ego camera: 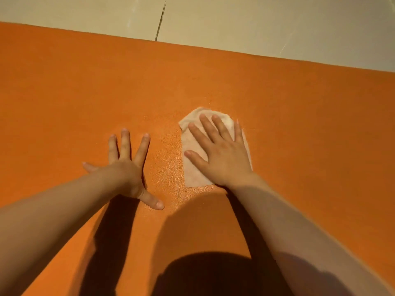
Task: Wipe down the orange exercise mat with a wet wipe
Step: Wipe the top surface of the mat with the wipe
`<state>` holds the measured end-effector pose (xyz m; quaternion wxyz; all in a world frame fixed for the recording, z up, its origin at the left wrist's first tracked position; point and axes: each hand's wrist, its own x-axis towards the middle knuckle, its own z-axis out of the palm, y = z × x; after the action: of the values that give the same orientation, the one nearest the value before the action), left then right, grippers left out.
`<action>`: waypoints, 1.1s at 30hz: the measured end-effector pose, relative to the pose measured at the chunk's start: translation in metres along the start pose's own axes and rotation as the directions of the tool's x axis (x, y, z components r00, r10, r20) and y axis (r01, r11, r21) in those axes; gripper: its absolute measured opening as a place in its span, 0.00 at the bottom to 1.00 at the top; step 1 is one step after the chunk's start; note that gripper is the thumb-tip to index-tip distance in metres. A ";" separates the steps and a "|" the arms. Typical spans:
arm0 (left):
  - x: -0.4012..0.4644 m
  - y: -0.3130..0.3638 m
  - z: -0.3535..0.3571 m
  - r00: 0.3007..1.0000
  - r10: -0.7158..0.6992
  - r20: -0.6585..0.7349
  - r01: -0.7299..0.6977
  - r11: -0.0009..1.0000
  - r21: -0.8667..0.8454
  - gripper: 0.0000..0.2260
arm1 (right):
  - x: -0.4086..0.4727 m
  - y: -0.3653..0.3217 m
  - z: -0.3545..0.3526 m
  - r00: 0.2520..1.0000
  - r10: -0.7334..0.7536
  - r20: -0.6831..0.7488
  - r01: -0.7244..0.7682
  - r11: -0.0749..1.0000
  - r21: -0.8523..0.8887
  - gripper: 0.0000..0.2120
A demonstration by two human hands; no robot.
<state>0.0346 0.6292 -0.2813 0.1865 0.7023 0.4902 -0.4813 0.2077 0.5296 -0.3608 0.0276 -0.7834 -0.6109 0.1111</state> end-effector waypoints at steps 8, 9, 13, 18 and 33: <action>0.002 -0.005 -0.005 0.998 0.058 0.040 -0.057 0.998 -0.021 0.72 | 0.016 0.137 -0.037 0.831 0.554 -0.043 -0.554 0.832 0.028 0.32; 0.001 -0.005 -0.005 0.997 0.057 0.045 -0.056 0.998 -0.021 0.72 | 0.019 0.127 -0.034 0.785 0.616 -0.065 -0.613 0.788 0.060 0.31; 0.001 -0.006 -0.005 0.997 0.045 0.058 -0.045 0.999 -0.010 0.72 | 0.042 0.045 -0.016 0.786 0.614 -0.074 -0.605 0.788 0.114 0.31; 0.002 -0.005 -0.004 0.998 0.021 0.065 -0.021 1.000 0.001 0.72 | 0.060 -0.042 -0.005 0.999 0.035 0.012 -0.035 0.999 0.022 0.30; 0.007 -0.010 -0.006 0.996 0.038 0.080 -0.037 0.999 -0.017 0.71 | 0.117 0.131 -0.052 0.786 0.619 0.014 -0.617 0.781 0.102 0.31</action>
<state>0.0286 0.6415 -0.2824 0.2206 0.6901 0.4727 -0.5017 0.3703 0.6141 -0.3502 0.0354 -0.9388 -0.3142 0.1366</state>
